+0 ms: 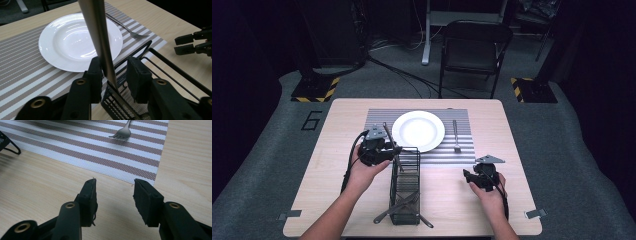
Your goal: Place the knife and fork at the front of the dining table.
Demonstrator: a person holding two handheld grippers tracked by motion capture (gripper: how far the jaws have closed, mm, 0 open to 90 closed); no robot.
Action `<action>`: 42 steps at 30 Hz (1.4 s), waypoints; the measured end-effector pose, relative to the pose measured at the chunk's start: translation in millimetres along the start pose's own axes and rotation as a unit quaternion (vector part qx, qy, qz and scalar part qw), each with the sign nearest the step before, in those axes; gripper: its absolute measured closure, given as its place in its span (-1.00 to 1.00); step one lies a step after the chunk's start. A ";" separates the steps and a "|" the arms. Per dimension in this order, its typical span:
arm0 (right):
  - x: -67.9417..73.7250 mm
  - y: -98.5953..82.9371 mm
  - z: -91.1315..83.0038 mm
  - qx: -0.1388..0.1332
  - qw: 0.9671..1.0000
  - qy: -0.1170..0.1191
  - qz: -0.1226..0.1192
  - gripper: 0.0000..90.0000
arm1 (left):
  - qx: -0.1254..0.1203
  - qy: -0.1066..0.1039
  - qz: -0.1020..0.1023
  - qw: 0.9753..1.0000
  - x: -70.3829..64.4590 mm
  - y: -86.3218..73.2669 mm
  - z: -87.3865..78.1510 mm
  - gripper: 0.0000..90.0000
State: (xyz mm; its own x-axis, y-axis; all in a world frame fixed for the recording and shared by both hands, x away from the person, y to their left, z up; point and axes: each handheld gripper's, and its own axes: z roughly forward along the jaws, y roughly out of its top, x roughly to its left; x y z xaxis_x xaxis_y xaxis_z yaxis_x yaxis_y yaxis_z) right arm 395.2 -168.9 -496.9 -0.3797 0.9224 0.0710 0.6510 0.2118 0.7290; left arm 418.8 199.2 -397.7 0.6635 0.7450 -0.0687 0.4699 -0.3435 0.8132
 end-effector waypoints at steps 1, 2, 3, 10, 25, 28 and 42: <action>0.0 0.0 0.0 0.000 1.000 0.000 0.000 0.18 | 0.000 0.000 0.000 1.000 0.0 0.0 0.0 0.53; 0.0 -0.1 -0.1 0.000 1.000 -0.001 0.002 0.18 | -0.003 0.004 -0.003 1.000 0.1 -0.7 0.0 0.53; -0.4 -0.2 -0.3 0.001 1.000 0.000 0.003 0.17 | -0.008 -0.001 -0.008 1.000 1.1 -2.2 -0.2 0.58; -1.0 -0.6 0.8 0.002 1.000 0.002 0.005 0.17 | -0.012 0.013 0.010 1.000 -5.7 -5.3 -4.1 0.72; -2.5 -1.4 2.4 0.007 1.000 0.004 0.005 0.16 | -0.030 -0.009 0.021 0.999 -17.2 -7.1 -1.9 0.80; -2.9 -1.5 2.6 0.008 1.000 0.003 0.004 0.16 | -0.031 -0.009 0.023 0.999 -18.9 -5.9 0.1 0.80; -2.7 -1.7 4.2 0.011 1.000 0.003 0.008 0.15 | -0.007 -0.025 0.018 0.999 -17.9 7.4 -4.9 0.81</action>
State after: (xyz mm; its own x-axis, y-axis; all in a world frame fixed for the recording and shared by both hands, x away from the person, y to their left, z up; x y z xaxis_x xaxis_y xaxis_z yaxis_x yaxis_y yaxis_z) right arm 397.9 -170.4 -501.3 -0.3725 0.9241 0.0860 0.6715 0.2043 0.7123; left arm 407.5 186.2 -387.5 0.7091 0.7018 -0.0676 0.4372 -0.3624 0.8231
